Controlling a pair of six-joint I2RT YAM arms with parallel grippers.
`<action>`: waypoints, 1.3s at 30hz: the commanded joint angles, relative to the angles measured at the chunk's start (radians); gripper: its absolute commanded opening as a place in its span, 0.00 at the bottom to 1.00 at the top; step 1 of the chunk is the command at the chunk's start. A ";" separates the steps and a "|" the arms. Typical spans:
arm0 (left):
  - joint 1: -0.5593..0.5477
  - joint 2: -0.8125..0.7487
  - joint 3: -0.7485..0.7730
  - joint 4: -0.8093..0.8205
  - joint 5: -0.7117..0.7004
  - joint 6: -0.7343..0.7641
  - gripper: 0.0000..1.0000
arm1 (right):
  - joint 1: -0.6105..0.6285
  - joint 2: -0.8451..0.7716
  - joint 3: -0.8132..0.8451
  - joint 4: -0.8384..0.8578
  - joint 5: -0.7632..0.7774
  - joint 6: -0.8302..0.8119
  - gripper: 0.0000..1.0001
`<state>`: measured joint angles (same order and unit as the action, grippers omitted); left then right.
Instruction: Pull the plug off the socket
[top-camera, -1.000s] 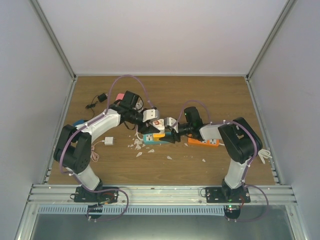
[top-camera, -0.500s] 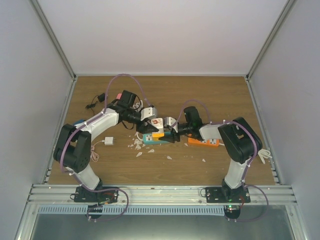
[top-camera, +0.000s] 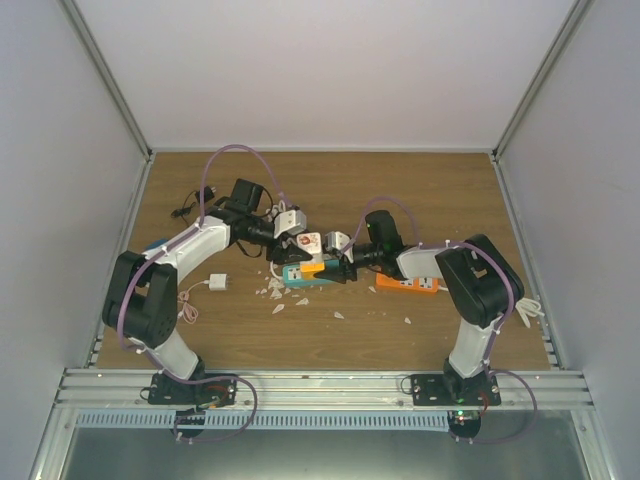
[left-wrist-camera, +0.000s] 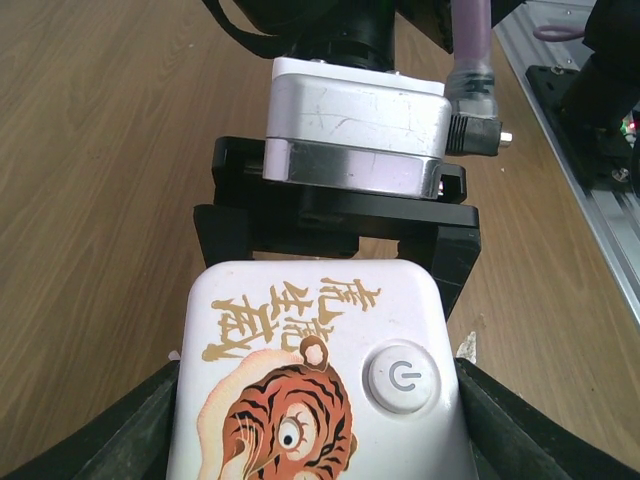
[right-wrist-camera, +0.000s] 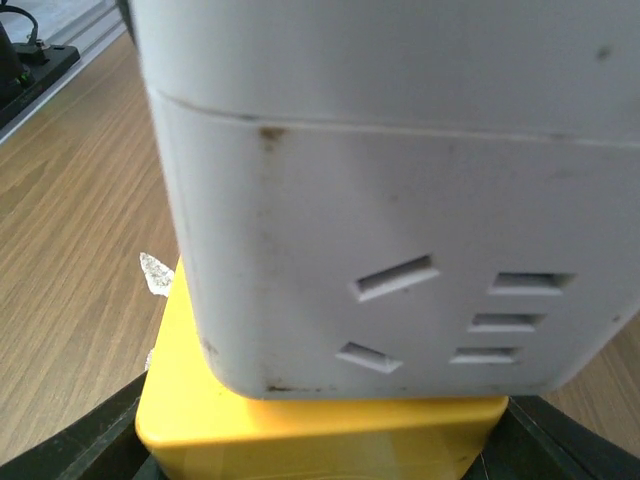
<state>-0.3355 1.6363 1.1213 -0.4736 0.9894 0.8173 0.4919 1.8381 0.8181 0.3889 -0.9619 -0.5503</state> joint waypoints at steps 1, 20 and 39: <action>0.006 -0.070 0.050 0.011 0.146 0.001 0.05 | -0.015 0.050 -0.024 -0.096 0.111 -0.026 0.14; 0.085 -0.090 0.082 -0.009 0.223 -0.056 0.03 | -0.007 0.071 -0.011 -0.106 0.123 -0.022 0.12; 0.113 -0.113 0.181 -0.222 0.137 0.157 0.03 | -0.002 0.078 -0.001 -0.116 0.123 -0.018 0.13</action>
<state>-0.2787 1.5349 1.2385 -0.6155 1.1389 0.9176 0.4915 1.8904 0.8410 0.3576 -0.9489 -0.5533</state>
